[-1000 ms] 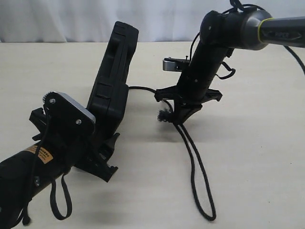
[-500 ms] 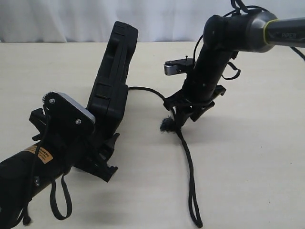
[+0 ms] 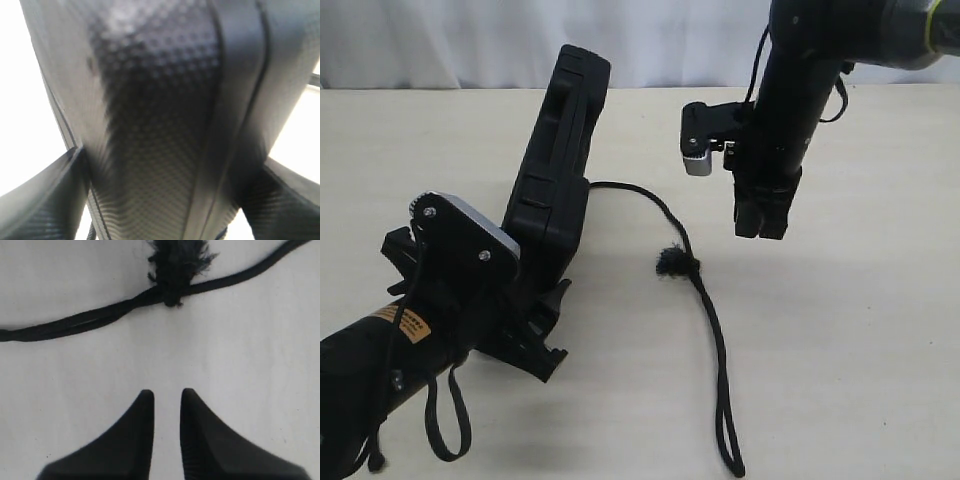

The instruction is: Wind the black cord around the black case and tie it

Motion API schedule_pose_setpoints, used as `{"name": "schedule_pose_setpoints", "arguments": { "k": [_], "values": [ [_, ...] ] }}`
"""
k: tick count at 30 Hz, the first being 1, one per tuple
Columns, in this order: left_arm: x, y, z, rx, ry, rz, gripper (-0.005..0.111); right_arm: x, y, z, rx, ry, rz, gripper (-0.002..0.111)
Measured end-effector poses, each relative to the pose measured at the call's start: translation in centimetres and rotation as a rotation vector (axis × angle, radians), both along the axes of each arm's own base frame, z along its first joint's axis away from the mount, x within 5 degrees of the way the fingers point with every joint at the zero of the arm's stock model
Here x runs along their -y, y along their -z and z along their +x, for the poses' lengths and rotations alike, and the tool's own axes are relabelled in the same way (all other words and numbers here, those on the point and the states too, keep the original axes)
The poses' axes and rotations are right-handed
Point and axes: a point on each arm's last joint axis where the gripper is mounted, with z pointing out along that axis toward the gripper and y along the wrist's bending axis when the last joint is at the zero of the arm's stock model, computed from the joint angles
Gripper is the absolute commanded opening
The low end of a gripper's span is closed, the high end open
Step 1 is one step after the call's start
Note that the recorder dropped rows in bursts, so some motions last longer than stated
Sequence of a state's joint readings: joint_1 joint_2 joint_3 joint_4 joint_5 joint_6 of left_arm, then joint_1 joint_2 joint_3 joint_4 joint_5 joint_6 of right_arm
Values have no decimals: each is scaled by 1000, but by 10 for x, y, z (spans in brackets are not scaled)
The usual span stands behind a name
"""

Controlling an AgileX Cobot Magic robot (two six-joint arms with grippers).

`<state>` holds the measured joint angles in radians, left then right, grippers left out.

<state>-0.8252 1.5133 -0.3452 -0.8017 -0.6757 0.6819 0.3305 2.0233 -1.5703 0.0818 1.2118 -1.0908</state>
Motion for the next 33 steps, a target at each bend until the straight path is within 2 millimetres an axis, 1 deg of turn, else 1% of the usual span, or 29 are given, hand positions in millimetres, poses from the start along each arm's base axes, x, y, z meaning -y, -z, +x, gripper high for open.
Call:
{"name": "schedule_pose_setpoints", "arguments": {
  "k": [1,5,8,10,11,12,13,16,17,18,20,22,25,28,33],
  "values": [
    [0,0,0,0,0,0,0,-2,0,-1,-8,16,21,5],
    [0,0,0,3,5,11,0,-14,0,1,-20,143,145,4],
    [0,1,0,6,25,43,0,-20,3,3,-28,173,213,4],
    [0,1,-1,6,35,57,0,-21,9,2,-43,93,211,4],
    [0,1,-1,8,38,62,0,-18,14,0,-52,-103,190,4],
    [0,1,-1,8,39,64,0,-17,15,-1,-48,-185,182,4],
    [0,1,-1,7,46,74,0,-14,17,-2,-41,-326,160,4],
    [-2,2,-1,-10,15,66,0,-11,19,-1,-22,-422,130,4],
    [-5,2,0,-19,-35,47,0,-11,23,-1,6,-486,84,4],
    [-7,2,0,-21,-63,37,0,-13,26,-2,19,-523,58,4],
    [-13,2,1,-37,-176,-24,0,-24,37,-6,88,-664,-48,5],
    [-14,2,1,-42,-207,-41,0,-37,41,-9,141,-714,-62,5],
    [-15,2,1,-43,-221,-44,0,-43,41,-7,190,-720,-52,5],
    [-16,2,1,-43,-226,-46,0,-42,45,-9,192,-723,-56,5],
    [-16,2,1,-44,-233,-48,0,-35,54,-9,222,-793,-127,5]
  ]
}}
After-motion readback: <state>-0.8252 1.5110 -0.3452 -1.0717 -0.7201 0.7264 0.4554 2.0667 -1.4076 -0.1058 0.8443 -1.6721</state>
